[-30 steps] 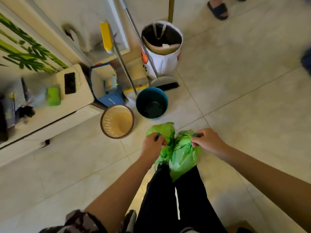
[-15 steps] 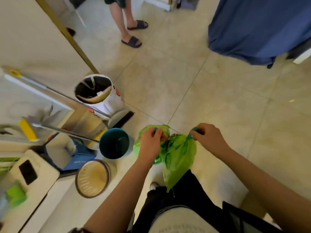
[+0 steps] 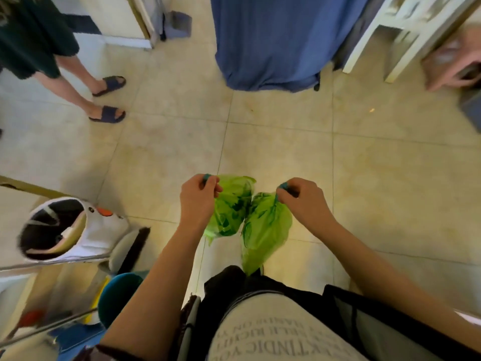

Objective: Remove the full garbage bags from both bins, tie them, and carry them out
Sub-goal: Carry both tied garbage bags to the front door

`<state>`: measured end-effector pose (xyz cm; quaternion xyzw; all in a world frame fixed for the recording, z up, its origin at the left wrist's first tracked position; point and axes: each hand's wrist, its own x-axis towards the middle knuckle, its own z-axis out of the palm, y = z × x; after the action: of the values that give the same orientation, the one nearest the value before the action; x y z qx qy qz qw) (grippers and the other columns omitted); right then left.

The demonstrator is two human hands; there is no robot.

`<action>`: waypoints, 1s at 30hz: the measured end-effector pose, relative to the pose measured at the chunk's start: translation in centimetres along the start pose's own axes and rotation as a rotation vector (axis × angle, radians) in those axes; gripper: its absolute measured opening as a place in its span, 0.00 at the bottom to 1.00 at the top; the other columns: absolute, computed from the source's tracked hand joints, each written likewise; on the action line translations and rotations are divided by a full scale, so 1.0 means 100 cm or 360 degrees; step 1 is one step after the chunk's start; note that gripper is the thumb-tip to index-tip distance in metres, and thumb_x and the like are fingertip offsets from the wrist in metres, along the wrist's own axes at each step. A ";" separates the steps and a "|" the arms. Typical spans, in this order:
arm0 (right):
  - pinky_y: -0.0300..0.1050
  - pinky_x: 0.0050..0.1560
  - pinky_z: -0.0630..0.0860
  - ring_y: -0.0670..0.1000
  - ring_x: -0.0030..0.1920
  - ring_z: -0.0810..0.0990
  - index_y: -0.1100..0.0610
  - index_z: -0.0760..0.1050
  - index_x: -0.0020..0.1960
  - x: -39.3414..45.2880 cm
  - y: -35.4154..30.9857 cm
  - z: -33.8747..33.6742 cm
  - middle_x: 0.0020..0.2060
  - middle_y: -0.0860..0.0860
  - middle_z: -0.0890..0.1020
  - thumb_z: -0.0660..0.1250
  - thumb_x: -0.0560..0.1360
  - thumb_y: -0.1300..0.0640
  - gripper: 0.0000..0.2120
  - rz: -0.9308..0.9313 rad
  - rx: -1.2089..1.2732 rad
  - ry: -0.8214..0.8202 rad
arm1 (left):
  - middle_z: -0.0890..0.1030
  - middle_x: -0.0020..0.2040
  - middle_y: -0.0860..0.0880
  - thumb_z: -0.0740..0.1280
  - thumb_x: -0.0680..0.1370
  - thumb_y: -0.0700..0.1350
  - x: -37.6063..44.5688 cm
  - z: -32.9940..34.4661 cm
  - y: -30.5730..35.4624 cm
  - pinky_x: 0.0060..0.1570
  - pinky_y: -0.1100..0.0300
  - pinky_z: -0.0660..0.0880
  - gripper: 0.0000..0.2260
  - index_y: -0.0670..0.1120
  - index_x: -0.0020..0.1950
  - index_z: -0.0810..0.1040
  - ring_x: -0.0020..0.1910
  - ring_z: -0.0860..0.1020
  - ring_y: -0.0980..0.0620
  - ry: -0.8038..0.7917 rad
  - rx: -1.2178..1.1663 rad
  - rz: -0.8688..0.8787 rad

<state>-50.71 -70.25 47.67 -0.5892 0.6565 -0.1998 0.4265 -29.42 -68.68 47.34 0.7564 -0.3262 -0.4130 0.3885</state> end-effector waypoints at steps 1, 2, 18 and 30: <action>0.29 0.39 0.70 0.48 0.42 0.80 0.58 0.81 0.45 0.010 0.003 -0.011 0.41 0.52 0.83 0.66 0.74 0.55 0.08 0.0021 0.0014 0.0048 | 0.81 0.33 0.48 0.63 0.77 0.42 0.009 0.014 0.012 0.50 0.44 0.78 0.10 0.45 0.39 0.81 0.34 0.77 0.51 -0.0054 0.0029 0.0043; 0.25 0.37 0.68 0.47 0.41 0.79 0.58 0.81 0.45 0.021 0.005 -0.023 0.40 0.51 0.83 0.66 0.74 0.55 0.07 0.0049 0.0031 0.0097 | 0.82 0.33 0.49 0.63 0.78 0.42 0.017 0.030 0.023 0.50 0.45 0.79 0.09 0.44 0.40 0.81 0.34 0.77 0.52 -0.0114 0.0056 0.0085; 0.43 0.42 0.76 0.48 0.38 0.81 0.56 0.81 0.41 0.169 0.077 -0.225 0.31 0.46 0.83 0.65 0.71 0.59 0.06 0.0647 0.0352 0.0909 | 0.84 0.34 0.49 0.64 0.79 0.43 0.143 0.299 0.205 0.46 0.44 0.80 0.10 0.42 0.41 0.81 0.35 0.81 0.49 -0.1062 0.0349 0.0521; 0.36 0.37 0.72 0.52 0.42 0.81 0.54 0.79 0.41 0.204 0.188 -0.425 0.37 0.52 0.83 0.65 0.73 0.58 0.05 0.0892 0.0424 0.1431 | 0.84 0.34 0.57 0.65 0.78 0.48 0.133 0.557 0.310 0.39 0.43 0.78 0.13 0.47 0.35 0.81 0.35 0.79 0.37 -0.1451 0.0560 0.1017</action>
<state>-94.71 -95.44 50.34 -0.1891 0.8751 -0.3921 0.2116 -77.80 -112.25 49.08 0.4193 -0.7362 -0.4988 0.1828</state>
